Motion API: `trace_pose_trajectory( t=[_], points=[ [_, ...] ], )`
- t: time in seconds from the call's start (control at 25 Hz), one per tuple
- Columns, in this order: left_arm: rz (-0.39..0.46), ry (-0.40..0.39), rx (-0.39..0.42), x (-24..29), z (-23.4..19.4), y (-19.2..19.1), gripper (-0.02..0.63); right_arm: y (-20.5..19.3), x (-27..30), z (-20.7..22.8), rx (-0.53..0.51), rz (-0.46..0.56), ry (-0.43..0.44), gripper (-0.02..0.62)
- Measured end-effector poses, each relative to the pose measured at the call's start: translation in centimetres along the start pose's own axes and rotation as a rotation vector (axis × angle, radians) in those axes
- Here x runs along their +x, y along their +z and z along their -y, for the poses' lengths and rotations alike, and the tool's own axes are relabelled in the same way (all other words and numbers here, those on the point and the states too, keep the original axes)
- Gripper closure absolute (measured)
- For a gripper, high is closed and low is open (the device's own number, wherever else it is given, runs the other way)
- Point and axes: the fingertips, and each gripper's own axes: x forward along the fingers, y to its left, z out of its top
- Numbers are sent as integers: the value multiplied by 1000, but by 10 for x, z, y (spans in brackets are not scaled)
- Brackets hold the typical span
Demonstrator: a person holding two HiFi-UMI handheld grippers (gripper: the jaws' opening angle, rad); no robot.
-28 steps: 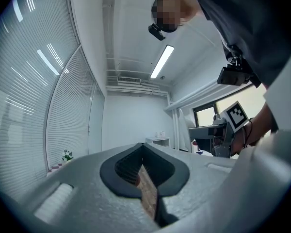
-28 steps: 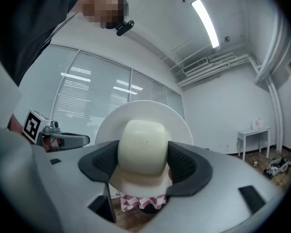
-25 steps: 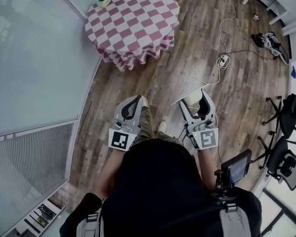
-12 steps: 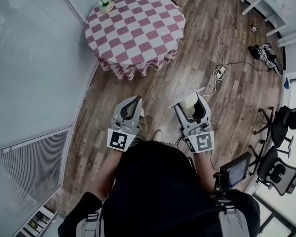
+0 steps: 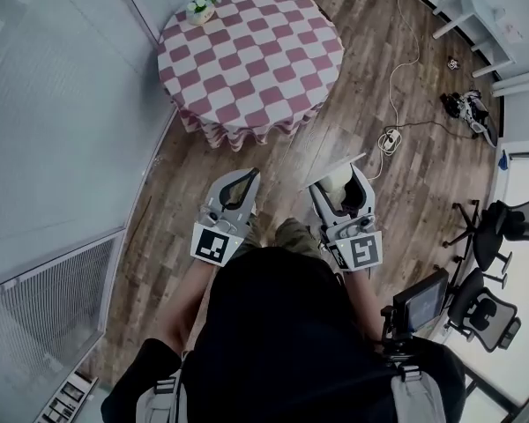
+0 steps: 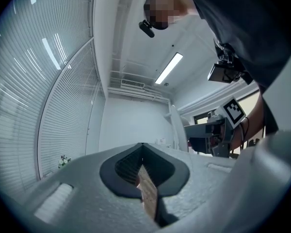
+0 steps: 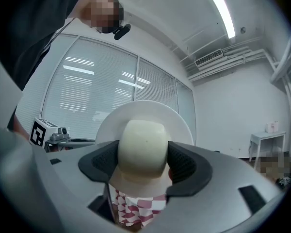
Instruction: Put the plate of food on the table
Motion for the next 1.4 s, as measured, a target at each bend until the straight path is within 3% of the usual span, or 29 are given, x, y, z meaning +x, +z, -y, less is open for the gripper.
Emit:
trace_pose_trajectory(
  t=[0.4,0.6,0.68,0.92,1.4],
  points=[
    [3,25,-18,15,-40,-5,612,-6,46,11,5,-17,8,281],
    [-42,38,35,30,-56,-9,612,-14,77,29,31,-13,38,281],
    [-39,71,20,41,-66,-9,612,-18,92,38,43,-11,59,281],
    [-52,141,8,85,-91,-6,612,-19,139,73,68,-2,116,281],
    [-105,186,26,199,-116,-15,612,-34,208,179,98,-4,169,281]
  ],
)
